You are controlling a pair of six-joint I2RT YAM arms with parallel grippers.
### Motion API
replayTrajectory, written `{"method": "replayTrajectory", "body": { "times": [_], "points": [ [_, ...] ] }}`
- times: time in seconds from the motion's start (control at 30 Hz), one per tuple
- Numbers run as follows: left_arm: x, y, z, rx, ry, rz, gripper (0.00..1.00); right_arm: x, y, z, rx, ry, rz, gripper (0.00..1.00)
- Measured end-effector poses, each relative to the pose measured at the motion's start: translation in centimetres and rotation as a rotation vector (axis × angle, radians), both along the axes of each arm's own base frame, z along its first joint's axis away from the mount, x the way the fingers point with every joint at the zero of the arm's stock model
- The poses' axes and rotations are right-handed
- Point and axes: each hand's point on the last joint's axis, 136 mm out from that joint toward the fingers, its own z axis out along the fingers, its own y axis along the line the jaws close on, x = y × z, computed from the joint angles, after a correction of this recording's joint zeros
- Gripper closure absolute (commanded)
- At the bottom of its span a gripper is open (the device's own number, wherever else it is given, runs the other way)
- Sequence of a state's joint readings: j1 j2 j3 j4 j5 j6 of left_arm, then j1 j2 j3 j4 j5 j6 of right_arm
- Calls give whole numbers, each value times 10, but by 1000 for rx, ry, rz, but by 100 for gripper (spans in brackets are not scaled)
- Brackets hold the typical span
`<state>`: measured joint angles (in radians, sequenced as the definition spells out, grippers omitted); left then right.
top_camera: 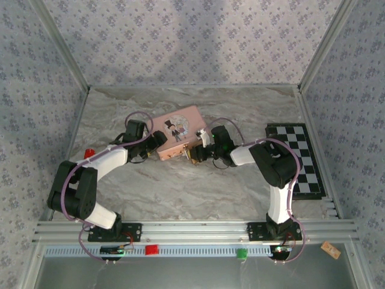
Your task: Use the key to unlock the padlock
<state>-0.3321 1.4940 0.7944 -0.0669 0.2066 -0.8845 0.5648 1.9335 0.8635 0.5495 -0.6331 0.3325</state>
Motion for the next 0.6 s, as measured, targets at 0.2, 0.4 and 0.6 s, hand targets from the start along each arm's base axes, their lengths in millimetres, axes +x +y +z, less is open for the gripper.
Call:
{"method": "replayTrajectory", "body": {
  "times": [0.2,0.4,0.6],
  "points": [
    [1,-4,-1,9,-2,-1,17,-3,3,4,-43,-3,-93,96],
    [-1,-15,0,6,-9,-2,17,-3,-8,6,-85,9,-279,100],
    [-3,-27,0,3,-13,10,16,0,-19,4,-50,68,-453,100]
  ]
}}
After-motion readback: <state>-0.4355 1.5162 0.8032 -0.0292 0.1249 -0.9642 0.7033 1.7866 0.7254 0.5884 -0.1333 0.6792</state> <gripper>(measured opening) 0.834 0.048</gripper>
